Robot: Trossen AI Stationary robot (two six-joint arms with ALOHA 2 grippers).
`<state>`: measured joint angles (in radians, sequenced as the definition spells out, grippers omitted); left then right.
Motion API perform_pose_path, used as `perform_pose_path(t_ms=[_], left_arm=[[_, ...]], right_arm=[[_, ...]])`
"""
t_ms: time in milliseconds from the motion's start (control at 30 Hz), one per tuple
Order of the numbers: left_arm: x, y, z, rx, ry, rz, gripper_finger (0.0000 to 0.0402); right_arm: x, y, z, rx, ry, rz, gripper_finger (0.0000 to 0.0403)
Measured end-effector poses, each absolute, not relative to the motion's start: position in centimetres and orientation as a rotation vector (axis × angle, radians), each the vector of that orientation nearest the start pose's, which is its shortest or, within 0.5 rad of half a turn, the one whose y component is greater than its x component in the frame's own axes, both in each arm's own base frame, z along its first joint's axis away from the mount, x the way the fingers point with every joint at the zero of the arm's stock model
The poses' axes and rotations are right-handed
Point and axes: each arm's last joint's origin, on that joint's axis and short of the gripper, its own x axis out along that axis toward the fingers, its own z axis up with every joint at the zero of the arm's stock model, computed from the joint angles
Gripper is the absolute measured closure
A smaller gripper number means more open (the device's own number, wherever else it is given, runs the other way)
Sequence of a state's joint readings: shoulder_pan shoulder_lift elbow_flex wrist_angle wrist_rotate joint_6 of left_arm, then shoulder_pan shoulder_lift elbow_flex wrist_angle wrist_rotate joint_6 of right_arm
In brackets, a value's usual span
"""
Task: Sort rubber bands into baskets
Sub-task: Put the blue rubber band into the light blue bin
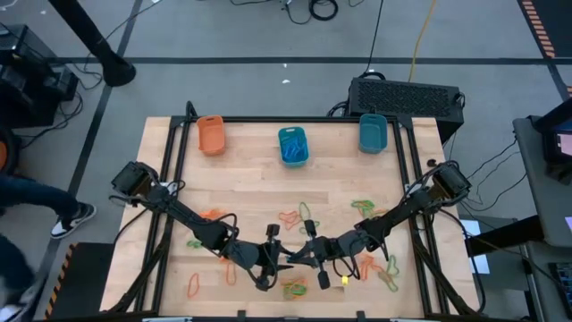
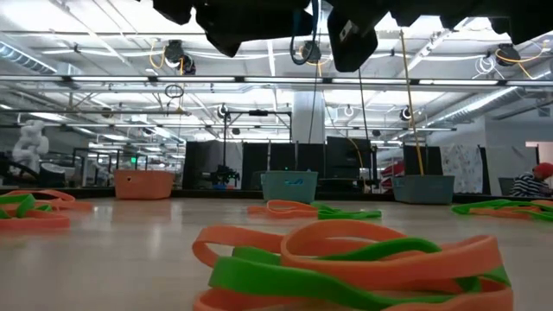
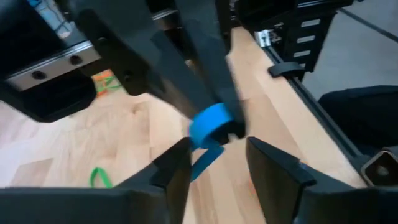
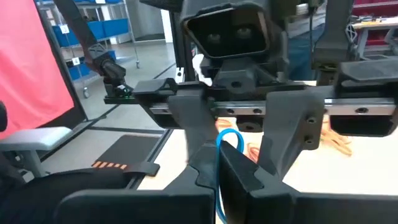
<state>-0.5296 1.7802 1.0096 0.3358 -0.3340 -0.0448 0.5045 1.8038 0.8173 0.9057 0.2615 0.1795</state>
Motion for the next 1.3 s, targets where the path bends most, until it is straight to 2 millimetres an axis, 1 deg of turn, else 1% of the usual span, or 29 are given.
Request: perform_pose_path(t_ms=[100, 200, 233, 367, 633, 800, 900, 967, 1067, 1167, 1300], left_arm=[[33.2, -18.2, 19.4, 0.143, 0.398, -0.161, 0.0304], [33.2, -18.2, 19.4, 0.152, 0.401, -0.156, 0.0375], [33.2, -18.2, 19.4, 0.152, 0.400, -0.156, 0.0387], [33.2, -18.1, 19.3, 0.155, 0.407, -0.155, 0.0393], [33.1, -18.1, 19.2, 0.158, 0.418, -0.160, 0.0398], [33.0, -18.0, 18.9, 0.168, 0.456, -0.162, 0.0399], [32.9, -17.3, 18.8, 0.184, 0.503, -0.145, 0.0400], [33.1, -16.4, 19.2, 0.188, 0.514, -0.107, 0.0400], [33.5, -13.9, 20.0, 0.190, 0.537, -0.037, 0.0400], [34.2, -10.0, 20.9, 0.167, 0.561, 0.067, 0.0400], [35.1, -3.8, 21.5, 0.120, 0.575, 0.198, 0.0400]], right_arm=[[32.0, 16.8, 18.0, 0.122, 0.113, 0.239, 0.0402], [32.0, 16.8, 17.8, 0.108, 0.129, 0.238, 0.0403], [32.0, 16.8, 17.7, 0.107, 0.132, 0.237, 0.0402], [32.0, 16.8, 17.6, 0.110, 0.152, 0.234, 0.0382], [31.9, 16.6, 17.8, 0.062, 0.164, 0.235, 0.0294], [31.0, 15.9, 18.8, 0.006, 0.273, 0.207, 0.0256], [30.0, 15.1, 19.4, -0.009, 0.371, 0.118, 0.0248], [29.4, 14.5, 19.4, -0.021, 0.434, 0.034, 0.0246], [28.7, 14.0, 18.9, -0.039, 0.507, -0.068, 0.0246], [28.5, 13.7, 18.4, -0.053, 0.539, -0.147, 0.0246], [28.6, 13.7, 17.7, -0.093, 0.546, -0.206, 0.0246]])
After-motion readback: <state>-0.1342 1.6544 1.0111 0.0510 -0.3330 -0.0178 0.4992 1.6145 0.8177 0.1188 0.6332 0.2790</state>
